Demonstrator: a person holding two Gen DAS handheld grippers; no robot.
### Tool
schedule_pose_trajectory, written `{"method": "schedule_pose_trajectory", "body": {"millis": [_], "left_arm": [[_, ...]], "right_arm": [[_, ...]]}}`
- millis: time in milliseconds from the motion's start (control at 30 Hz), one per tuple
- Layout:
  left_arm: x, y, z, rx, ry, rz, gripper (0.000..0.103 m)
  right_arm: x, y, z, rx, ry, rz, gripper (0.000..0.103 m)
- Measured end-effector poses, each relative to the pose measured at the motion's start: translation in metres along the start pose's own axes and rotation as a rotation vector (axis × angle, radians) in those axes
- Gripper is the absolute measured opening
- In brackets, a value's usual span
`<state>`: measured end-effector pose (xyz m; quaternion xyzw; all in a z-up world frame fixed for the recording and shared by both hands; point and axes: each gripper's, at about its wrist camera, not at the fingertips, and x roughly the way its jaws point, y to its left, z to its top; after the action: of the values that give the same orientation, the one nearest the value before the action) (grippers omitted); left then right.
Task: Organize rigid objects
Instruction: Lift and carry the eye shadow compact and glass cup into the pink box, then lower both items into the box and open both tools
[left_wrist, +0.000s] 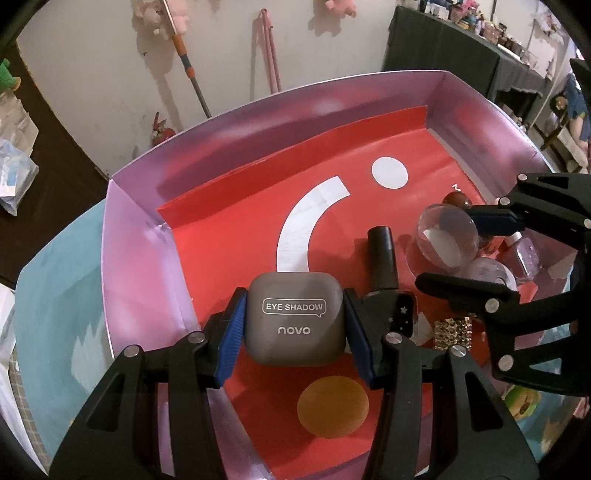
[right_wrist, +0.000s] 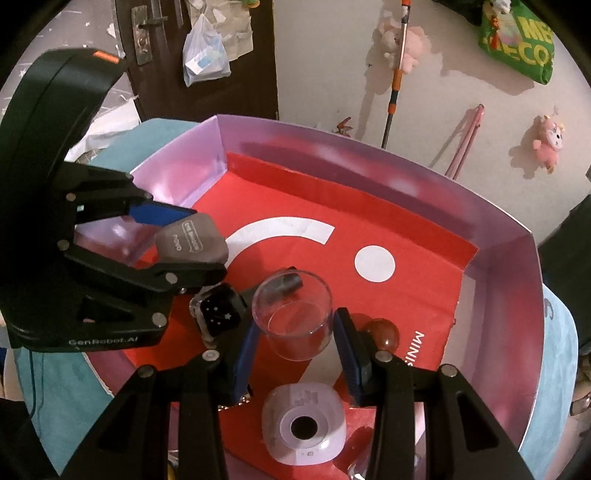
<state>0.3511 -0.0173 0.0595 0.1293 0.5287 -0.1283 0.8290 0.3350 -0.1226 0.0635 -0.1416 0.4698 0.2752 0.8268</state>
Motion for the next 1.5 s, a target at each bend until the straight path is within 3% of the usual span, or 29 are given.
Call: {"method": "schedule_pose_trajectory", "body": {"millis": [367,1067,1500], "left_arm": [[0.014,0.006,0.005,-0.021,0.053,-0.003,0.048],[0.014,0.01,0.008,-0.022,0.052,0.004,0.049],[-0.016,0.012,0.001,-0.069,-0.029,-0.001,0.058]], "right_arm": [[0.013,0.003,-0.001,-0.013,0.038,-0.02,0.044],[0.016,0.003,-0.002,-0.013,0.05,-0.024,0.044],[-0.003,0.003,0.001,0.012,0.023,-0.016,0.05]]}}
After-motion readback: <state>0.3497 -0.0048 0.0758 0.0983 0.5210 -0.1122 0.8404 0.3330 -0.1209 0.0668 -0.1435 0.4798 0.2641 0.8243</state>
